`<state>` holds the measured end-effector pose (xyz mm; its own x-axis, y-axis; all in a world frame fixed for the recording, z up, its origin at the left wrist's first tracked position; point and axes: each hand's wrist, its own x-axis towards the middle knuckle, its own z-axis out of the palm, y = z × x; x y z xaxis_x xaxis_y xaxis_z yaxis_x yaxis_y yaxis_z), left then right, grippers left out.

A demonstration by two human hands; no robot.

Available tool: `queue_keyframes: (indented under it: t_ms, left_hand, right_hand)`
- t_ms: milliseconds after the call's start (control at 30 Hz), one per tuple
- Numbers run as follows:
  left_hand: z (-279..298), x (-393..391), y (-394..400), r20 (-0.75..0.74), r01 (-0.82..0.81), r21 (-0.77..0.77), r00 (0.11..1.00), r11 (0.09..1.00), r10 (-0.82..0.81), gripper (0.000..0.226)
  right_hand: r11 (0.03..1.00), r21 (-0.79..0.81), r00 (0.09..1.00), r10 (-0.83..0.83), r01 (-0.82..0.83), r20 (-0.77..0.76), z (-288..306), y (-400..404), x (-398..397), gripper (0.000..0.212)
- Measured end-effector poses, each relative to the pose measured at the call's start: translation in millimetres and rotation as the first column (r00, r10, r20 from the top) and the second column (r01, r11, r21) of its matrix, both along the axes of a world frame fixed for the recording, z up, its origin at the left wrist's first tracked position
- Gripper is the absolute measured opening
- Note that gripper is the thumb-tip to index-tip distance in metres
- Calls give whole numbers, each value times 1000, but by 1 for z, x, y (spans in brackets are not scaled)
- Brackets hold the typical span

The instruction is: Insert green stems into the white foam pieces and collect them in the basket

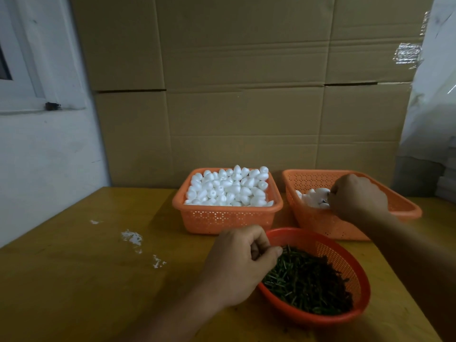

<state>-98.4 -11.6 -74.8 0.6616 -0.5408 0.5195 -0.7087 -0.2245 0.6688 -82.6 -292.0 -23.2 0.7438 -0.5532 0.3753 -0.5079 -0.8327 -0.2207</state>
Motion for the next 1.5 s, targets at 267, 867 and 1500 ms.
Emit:
queue_keyframes:
  t_ms: [267, 867, 1500]
  left_hand:
    - [2, -2, 1, 29, 4, 15, 1000, 1000, -4, 28]
    - [1, 2, 0, 29, -142, 70, 990, 987, 140, 20]
    - [90, 153, 42, 260, -360, 628, 933, 690, 249, 49]
  right_hand:
    - [999, 11, 997, -51, 52, -65, 0, -1, -3, 15]
    - [837, 121, 832, 493, -533, 256, -10, 93, -90, 35]
    - [819, 88, 822, 555, -566, 128, -36, 101, -97, 39]
